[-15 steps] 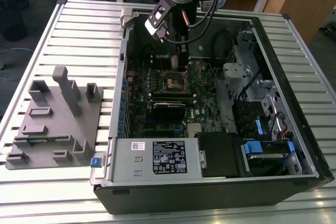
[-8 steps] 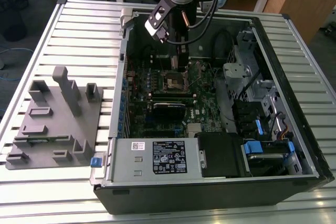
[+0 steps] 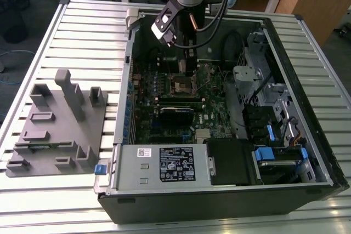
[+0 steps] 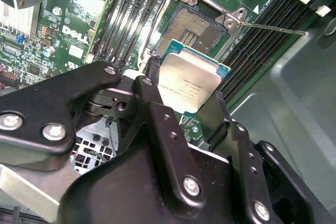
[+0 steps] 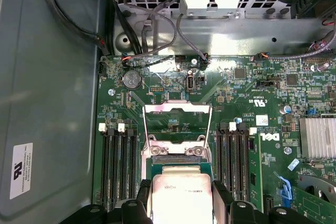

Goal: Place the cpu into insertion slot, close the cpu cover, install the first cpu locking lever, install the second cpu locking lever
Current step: 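Place the cpu into insertion slot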

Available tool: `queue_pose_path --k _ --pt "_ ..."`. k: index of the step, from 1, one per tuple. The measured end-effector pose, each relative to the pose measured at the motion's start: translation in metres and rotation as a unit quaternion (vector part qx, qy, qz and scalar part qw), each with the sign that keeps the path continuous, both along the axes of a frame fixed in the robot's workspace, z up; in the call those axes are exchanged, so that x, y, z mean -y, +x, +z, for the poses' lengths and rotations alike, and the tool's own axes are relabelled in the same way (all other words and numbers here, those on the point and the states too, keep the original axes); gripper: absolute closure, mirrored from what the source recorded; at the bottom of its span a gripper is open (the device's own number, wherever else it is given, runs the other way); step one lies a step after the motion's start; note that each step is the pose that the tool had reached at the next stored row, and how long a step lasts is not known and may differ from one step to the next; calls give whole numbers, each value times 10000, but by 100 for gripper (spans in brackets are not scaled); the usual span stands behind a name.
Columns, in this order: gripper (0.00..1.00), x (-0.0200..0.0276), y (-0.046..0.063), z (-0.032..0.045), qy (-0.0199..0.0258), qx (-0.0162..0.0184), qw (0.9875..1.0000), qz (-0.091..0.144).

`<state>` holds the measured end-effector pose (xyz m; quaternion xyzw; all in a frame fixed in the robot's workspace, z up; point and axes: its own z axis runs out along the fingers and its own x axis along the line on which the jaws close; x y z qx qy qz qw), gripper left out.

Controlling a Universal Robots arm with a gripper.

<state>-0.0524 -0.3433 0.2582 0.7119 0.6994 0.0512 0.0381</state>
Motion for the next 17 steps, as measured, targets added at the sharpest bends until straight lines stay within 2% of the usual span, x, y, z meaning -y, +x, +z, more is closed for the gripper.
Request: queue_pose_path --k 5,17 --pt "46 0 0 -9 2 1 10000 0" --pt "46 -10 -22 -121 3 0 10000 0"
